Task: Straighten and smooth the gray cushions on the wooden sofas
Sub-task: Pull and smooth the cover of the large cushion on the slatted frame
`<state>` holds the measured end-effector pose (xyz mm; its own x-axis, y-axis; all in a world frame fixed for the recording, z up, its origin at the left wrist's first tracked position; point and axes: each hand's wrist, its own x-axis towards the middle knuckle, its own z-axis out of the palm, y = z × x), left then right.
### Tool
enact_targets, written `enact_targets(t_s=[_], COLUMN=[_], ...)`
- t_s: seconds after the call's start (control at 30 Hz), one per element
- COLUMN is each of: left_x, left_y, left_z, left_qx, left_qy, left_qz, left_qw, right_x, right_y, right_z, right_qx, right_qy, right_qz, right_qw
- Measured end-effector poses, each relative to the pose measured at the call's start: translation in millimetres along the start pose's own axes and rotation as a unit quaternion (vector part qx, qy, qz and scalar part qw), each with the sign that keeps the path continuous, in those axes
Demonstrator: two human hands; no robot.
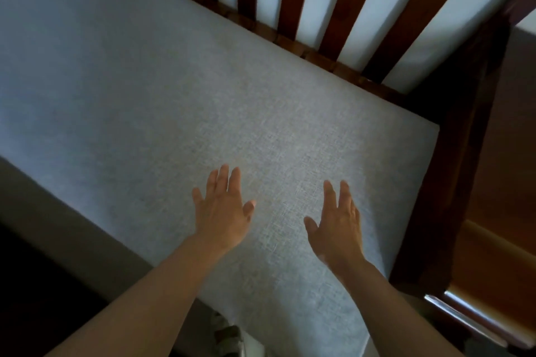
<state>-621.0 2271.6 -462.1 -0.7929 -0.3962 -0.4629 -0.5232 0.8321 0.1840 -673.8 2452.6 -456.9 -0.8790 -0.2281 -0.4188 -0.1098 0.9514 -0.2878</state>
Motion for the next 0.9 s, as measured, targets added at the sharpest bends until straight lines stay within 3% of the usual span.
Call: enact_targets(t_s=[0.27,0.57,0.9], left_x=[-56.0,-145.7,-224.5], left_y=[-9.7,1.8,-40.8], left_z=[4.3,9.1,-14.5], left_qx=[-0.029,-0.044,-0.042], left_qy=[0.039,0.115,0.151], left_qz=[-0.078,-0.138,-0.185], left_qw=[0.996,0.983,0.97], right_x=[-15.2,-58.3,-123.4], right_y=[-6.8,-3.9,-53.5], right_z=[0.2,-7.9,-14.4], right_qx=[-0.054,-0.124,-0.094], right_qy=[-0.016,-0.021,0.015], right_qz=[-0.098,-0.254,-0.341], right_qw=[0.994,0.959,0.935])
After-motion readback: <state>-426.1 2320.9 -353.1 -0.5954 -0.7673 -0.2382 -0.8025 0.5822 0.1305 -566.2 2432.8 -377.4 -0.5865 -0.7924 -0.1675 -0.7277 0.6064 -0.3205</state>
